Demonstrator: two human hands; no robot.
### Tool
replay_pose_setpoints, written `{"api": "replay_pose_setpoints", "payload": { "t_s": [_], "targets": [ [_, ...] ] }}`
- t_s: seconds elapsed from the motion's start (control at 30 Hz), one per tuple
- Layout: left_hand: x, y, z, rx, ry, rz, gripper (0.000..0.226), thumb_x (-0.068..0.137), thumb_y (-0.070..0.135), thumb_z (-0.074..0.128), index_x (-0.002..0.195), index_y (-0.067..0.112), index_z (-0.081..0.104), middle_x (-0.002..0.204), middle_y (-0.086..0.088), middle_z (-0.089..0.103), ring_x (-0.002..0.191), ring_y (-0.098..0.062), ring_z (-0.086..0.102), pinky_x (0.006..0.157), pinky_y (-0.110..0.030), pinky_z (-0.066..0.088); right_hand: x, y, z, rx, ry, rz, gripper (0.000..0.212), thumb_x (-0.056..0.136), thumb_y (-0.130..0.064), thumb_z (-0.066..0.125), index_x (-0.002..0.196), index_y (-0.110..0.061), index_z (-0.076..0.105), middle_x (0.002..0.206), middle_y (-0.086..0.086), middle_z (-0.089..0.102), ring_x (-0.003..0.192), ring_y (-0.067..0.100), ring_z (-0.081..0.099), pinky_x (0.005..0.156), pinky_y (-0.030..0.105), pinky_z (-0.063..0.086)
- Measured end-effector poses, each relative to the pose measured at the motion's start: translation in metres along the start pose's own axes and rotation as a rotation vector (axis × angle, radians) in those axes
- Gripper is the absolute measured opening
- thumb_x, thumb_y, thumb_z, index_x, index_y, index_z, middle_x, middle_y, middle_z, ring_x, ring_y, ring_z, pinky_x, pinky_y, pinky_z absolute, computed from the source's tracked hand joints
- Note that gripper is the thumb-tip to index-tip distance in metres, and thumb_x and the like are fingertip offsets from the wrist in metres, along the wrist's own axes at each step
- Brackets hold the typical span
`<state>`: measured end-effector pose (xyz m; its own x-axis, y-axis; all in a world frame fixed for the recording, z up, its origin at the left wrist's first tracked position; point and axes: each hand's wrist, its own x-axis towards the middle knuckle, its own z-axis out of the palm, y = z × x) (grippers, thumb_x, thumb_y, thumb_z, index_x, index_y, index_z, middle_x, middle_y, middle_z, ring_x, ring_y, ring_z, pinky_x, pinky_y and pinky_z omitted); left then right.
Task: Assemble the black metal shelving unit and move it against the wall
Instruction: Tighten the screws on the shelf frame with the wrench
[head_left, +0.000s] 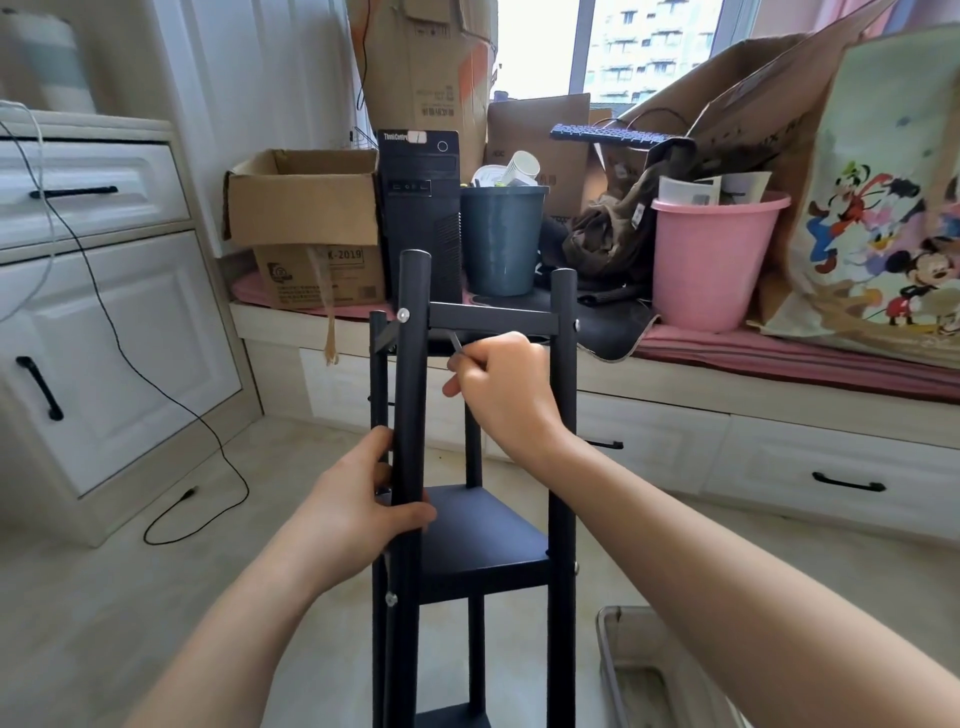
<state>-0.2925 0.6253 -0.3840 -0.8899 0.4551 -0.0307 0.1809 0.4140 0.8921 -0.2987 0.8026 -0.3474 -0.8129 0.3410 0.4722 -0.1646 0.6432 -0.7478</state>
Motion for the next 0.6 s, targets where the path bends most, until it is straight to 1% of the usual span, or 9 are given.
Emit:
{"api": "replay_pose_setpoints", "payload": {
  "t_s": [0.07, 0.1, 0.17, 0.23, 0.3, 0.4, 0.5, 0.57, 0.6],
  "targets": [
    [0.000, -0.001, 0.000, -0.002, -0.008, 0.001, 0.047, 0.082, 0.004, 0.079, 0.108, 0.032, 0.052, 0.089, -0.001, 0.075, 0.075, -0.019, 0.075, 0.071, -0.049, 0.063, -0.001, 0.002, 0.001, 0.015, 0.026, -0.003, 0.030, 0.094, -0.004, 0.054, 0.071, 0.000, 0.073, 0.046, -0.014, 0.053, 0.041, -0.008, 0.051, 0.045, 0.009, 0.034],
    [0.000, -0.001, 0.000, -0.004, -0.014, 0.002, 0.047, 0.082, 0.004, 0.079, 0.108, 0.032, 0.052, 0.089, -0.001, 0.075, 0.075, -0.019, 0.075, 0.070, -0.049, 0.063, -0.002, 0.003, 0.001, 0.020, 0.038, -0.005, 0.030, 0.094, -0.004, 0.055, 0.071, -0.001, 0.074, 0.043, -0.016, 0.049, 0.042, -0.008, 0.051, 0.047, 0.007, 0.035],
    [0.000, -0.002, 0.000, -0.002, -0.023, 0.007, 0.048, 0.082, 0.004, 0.080, 0.109, 0.032, 0.052, 0.089, 0.000, 0.075, 0.075, -0.020, 0.075, 0.070, -0.050, 0.063, -0.003, 0.004, 0.004, 0.026, 0.057, -0.017, 0.030, 0.095, -0.006, 0.057, 0.071, -0.004, 0.075, 0.042, -0.018, 0.048, 0.045, -0.008, 0.052, 0.052, 0.006, 0.036],
    [0.000, -0.002, 0.000, 0.001, -0.027, 0.018, 0.048, 0.081, 0.004, 0.080, 0.108, 0.033, 0.052, 0.088, 0.003, 0.075, 0.075, -0.021, 0.074, 0.070, -0.051, 0.062, -0.006, 0.006, 0.007, 0.031, 0.079, -0.040, 0.030, 0.096, -0.008, 0.058, 0.073, -0.005, 0.076, 0.045, -0.020, 0.050, 0.049, -0.006, 0.053, 0.056, 0.006, 0.036],
    [-0.001, -0.003, 0.000, 0.010, -0.034, 0.030, 0.049, 0.082, 0.004, 0.079, 0.108, 0.035, 0.052, 0.088, 0.008, 0.074, 0.076, -0.023, 0.074, 0.069, -0.053, 0.061, -0.009, 0.008, 0.012, 0.042, 0.105, -0.071, 0.028, 0.098, -0.011, 0.058, 0.077, -0.005, 0.076, 0.054, -0.018, 0.057, 0.051, -0.004, 0.053, 0.059, 0.010, 0.034],
    [-0.001, -0.004, 0.000, 0.023, -0.045, 0.041, 0.051, 0.082, 0.005, 0.079, 0.109, 0.038, 0.051, 0.089, 0.013, 0.074, 0.077, -0.022, 0.074, 0.070, -0.054, 0.061, -0.014, 0.014, 0.020, 0.084, 0.147, -0.109, 0.024, 0.098, -0.012, 0.059, 0.083, -0.006, 0.077, 0.065, -0.010, 0.066, 0.053, -0.006, 0.052, 0.063, 0.016, 0.039],
    [-0.002, -0.006, -0.002, 0.032, -0.043, 0.042, 0.052, 0.081, 0.007, 0.081, 0.108, 0.041, 0.051, 0.091, 0.015, 0.073, 0.079, -0.019, 0.074, 0.070, -0.051, 0.062, -0.016, 0.019, 0.027, 0.111, 0.203, -0.136, 0.018, 0.097, -0.013, 0.061, 0.092, -0.008, 0.077, 0.076, -0.002, 0.073, 0.059, -0.008, 0.056, 0.065, 0.016, 0.045],
    [-0.002, -0.007, -0.003, 0.042, -0.048, 0.045, 0.051, 0.081, 0.009, 0.081, 0.107, 0.041, 0.051, 0.091, 0.018, 0.073, 0.079, -0.016, 0.074, 0.070, -0.048, 0.063, -0.016, 0.022, 0.032, 0.116, 0.257, -0.166, 0.016, 0.097, -0.012, 0.062, 0.094, -0.008, 0.077, 0.077, -0.001, 0.074, 0.066, -0.003, 0.060, 0.068, 0.018, 0.048],
    [-0.002, -0.007, -0.004, 0.049, -0.052, 0.046, 0.051, 0.081, 0.009, 0.082, 0.107, 0.040, 0.051, 0.091, 0.020, 0.072, 0.079, -0.015, 0.074, 0.070, -0.047, 0.063, -0.016, 0.024, 0.035, 0.114, 0.275, -0.175, 0.016, 0.096, -0.013, 0.062, 0.095, -0.009, 0.077, 0.078, -0.001, 0.074, 0.070, 0.002, 0.062, 0.070, 0.022, 0.049]
  ]
}}
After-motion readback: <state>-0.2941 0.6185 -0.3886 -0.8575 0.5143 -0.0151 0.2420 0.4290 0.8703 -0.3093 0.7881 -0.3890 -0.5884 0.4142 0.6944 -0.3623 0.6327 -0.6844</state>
